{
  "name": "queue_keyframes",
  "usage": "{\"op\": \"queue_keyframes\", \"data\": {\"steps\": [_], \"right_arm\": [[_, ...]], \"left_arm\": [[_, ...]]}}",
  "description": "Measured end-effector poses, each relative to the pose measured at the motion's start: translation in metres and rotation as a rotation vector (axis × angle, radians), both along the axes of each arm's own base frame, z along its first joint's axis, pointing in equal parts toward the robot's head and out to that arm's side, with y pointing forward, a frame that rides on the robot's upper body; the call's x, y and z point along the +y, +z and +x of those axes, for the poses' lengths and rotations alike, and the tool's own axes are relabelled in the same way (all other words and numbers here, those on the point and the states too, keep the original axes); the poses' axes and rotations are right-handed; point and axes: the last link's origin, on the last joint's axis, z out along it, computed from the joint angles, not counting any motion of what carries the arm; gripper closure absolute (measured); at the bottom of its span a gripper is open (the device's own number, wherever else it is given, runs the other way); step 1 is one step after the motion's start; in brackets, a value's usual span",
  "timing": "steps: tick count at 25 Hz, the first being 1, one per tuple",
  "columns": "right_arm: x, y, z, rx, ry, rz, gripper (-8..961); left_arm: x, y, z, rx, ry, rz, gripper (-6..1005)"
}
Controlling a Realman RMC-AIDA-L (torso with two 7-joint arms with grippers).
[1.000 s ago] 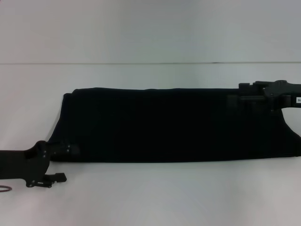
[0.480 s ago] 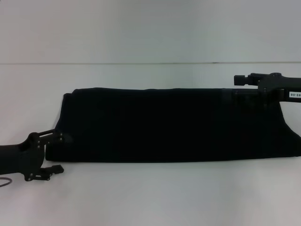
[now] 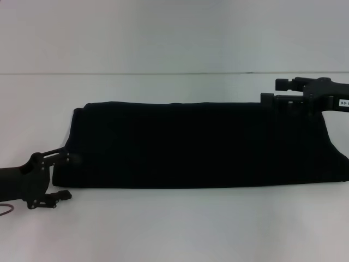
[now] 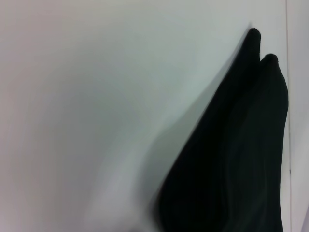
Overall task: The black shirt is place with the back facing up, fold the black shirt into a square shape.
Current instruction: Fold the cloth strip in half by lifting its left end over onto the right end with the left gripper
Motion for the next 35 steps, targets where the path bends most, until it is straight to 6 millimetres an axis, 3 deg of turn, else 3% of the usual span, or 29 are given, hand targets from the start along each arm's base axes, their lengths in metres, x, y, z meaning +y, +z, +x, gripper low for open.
{"op": "queue_keyframes", "data": {"steps": [19, 35], "right_arm": [[0.000, 0.003, 0.000, 0.016, 0.004, 0.019, 107], [0.002, 0.004, -0.002, 0.021, 0.008, 0.023, 108]], "left_arm": [[0.010, 0.003, -0.007, 0.061, 0.008, 0.062, 168], [0.013, 0.004, -0.006, 0.151, -0.133, 0.066, 201]]}}
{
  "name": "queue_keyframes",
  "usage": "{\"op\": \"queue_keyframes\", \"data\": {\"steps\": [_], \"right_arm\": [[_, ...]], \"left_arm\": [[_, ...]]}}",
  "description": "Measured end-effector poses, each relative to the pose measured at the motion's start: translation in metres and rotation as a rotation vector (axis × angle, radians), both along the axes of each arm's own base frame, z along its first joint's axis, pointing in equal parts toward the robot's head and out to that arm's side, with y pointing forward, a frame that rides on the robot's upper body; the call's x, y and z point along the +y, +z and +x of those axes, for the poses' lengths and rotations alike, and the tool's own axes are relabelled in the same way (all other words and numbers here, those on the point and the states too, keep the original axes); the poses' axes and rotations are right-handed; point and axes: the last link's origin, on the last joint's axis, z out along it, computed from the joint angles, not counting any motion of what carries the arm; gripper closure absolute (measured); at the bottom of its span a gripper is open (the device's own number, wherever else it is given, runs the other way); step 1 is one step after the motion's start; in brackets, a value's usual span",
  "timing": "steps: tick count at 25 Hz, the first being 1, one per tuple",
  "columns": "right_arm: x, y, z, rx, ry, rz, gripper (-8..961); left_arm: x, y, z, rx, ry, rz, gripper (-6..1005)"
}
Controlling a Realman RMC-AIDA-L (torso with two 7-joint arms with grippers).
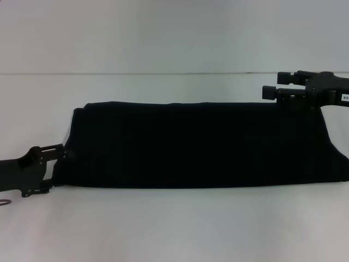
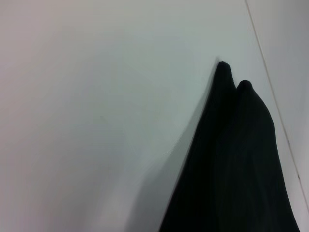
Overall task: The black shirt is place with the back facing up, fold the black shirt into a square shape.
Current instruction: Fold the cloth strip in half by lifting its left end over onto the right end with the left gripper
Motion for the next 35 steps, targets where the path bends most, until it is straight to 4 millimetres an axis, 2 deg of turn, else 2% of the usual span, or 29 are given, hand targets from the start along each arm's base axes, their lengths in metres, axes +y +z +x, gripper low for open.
{"op": "queue_keyframes", "data": {"steps": [6, 12, 17, 25, 31, 35], "right_arm": [[-0.0002, 0.0015, -0.0009, 0.016, 0.002, 0.007, 109], [-0.0002, 0.0032, -0.0009, 0.021, 0.003, 0.011, 109], [-0.0002, 0.0031, -0.0010, 0.021, 0.004, 0.012, 108], [0.0001, 0.0023, -0.0019, 0.022, 0.007, 0.013, 113], [0.0006, 0.0009, -0.0028, 0.018, 0.016, 0.018, 113], [0.0008, 0.0020, -0.0031, 0.033, 0.014, 0.030, 114]], "left_arm": [[-0.0030, 0.0015, -0.0038, 0.014, -0.017, 0.014, 214], [-0.0032, 0.0008, -0.0036, 0.038, -0.054, 0.011, 410], [-0.0012, 0.0003, -0.0028, 0.065, -0.077, 0.000, 643], [-0.0032, 0.0019, -0.0067, 0.089, -0.084, 0.002, 880], [-0.0057, 0.0012, -0.0065, 0.109, -0.136, -0.004, 882], [-0.0083, 0.0013, 0.0017, 0.112, -0.270, 0.003, 873]]}}
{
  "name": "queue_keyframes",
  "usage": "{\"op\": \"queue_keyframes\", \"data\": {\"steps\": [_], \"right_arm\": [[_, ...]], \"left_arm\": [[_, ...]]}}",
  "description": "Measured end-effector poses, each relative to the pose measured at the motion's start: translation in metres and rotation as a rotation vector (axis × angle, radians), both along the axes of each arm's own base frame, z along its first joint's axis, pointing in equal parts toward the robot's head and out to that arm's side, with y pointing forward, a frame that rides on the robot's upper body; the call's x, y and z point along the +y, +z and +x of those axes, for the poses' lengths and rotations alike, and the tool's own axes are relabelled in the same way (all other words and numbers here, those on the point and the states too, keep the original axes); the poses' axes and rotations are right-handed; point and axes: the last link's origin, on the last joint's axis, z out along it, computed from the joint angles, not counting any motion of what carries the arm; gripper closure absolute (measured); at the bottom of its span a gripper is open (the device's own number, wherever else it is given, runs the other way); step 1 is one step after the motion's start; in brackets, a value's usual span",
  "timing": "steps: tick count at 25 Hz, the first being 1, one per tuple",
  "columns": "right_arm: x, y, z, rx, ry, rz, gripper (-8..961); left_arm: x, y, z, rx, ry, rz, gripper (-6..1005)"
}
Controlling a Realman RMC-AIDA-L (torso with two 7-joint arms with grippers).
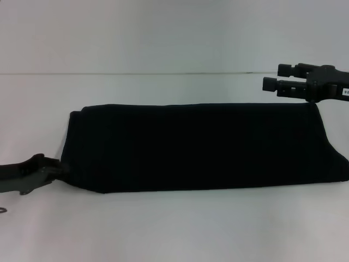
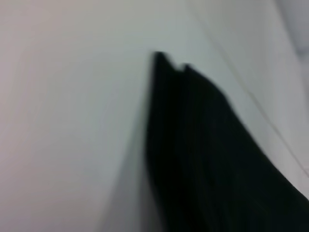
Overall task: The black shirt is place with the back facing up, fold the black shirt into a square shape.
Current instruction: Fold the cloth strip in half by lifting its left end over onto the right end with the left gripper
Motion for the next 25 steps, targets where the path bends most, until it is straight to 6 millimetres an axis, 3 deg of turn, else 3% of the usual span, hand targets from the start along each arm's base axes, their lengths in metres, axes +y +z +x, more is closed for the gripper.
{"op": "queue_keyframes", "data": {"steps": [5, 9, 25], "right_arm": [[-0.002, -0.001, 0.001, 0.045, -0.012, 0.015, 114], [-0.006, -0.002, 0.003, 0.087, -0.029, 0.028, 114], [-0.018, -0.003, 0.014, 0.234, -0.102, 0.109, 115]], "left_arm": [[-0.005, 0.004, 0.006, 0.041, -0.160, -0.007, 861], [-0.010, 0.012, 0.000, 0.105, -0.201, 0.002, 852], [-0.039, 0.078, -0.049, 0.397, -0.115, 0.059, 816]]}}
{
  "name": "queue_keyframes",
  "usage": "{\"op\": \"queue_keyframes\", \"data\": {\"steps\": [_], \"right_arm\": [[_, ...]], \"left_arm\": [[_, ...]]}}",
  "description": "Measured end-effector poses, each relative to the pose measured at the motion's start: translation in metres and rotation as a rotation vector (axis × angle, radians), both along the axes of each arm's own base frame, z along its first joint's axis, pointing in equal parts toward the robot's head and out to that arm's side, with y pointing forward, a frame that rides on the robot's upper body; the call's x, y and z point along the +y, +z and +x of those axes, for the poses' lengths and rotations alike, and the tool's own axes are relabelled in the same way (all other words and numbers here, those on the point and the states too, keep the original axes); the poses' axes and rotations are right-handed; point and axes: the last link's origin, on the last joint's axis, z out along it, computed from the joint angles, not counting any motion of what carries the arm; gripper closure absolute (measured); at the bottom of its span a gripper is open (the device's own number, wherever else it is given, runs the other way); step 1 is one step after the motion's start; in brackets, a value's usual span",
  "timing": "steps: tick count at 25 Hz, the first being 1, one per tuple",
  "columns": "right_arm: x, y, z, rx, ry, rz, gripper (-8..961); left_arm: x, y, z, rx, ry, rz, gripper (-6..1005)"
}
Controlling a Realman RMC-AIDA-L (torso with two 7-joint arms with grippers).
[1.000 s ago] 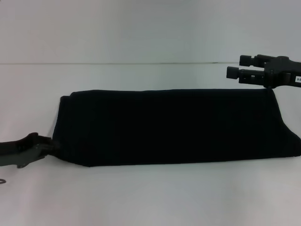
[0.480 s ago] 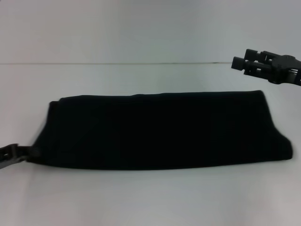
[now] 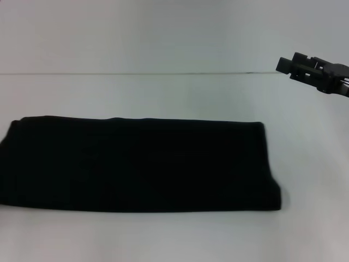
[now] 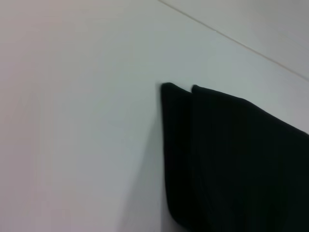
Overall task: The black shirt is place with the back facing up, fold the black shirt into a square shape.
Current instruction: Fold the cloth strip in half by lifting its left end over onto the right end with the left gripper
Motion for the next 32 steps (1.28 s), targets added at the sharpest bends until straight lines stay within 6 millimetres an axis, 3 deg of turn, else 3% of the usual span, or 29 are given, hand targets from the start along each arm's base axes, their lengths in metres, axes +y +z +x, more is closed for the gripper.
{"op": "queue_keyframes", "data": {"steps": [4, 8, 11, 15, 18, 23, 24, 25, 28, 32], "right_arm": [[-0.002, 0.000, 0.003, 0.002, -0.012, 0.003, 115], [-0.002, 0.002, 0.007, -0.004, -0.021, 0.009, 115], [-0.003, 0.004, 0.010, -0.013, -0.023, 0.017, 115], [-0.006, 0.008, 0.017, -0.027, -0.034, 0.033, 116], [-0.008, 0.014, 0.024, -0.033, -0.049, 0.049, 116], [-0.013, 0.025, 0.035, -0.046, -0.066, 0.065, 116], [-0.014, 0.027, 0.036, -0.048, -0.068, 0.068, 116], [-0.014, 0.028, 0.037, -0.050, -0.070, 0.070, 116], [-0.016, 0.031, 0.040, -0.053, -0.074, 0.071, 116], [-0.015, 0.032, 0.039, -0.063, -0.065, 0.065, 117]], "left_arm": [[0.002, 0.015, -0.004, 0.056, 0.005, 0.008, 807], [0.018, 0.013, 0.015, 0.013, -0.064, -0.004, 798], [0.036, 0.006, 0.048, -0.089, -0.191, -0.043, 791], [0.065, -0.017, 0.115, -0.284, -0.422, -0.132, 782], [0.081, -0.055, 0.168, -0.425, -0.557, -0.237, 775], [0.079, -0.138, 0.232, -0.555, -0.657, -0.370, 764], [0.079, -0.138, 0.232, -0.555, -0.657, -0.370, 762], [0.077, -0.170, 0.241, -0.576, -0.653, -0.347, 759], [0.071, -0.212, 0.238, -0.604, -0.610, -0.271, 752], [0.047, -0.243, 0.242, -0.654, -0.654, -0.183, 743]]}}
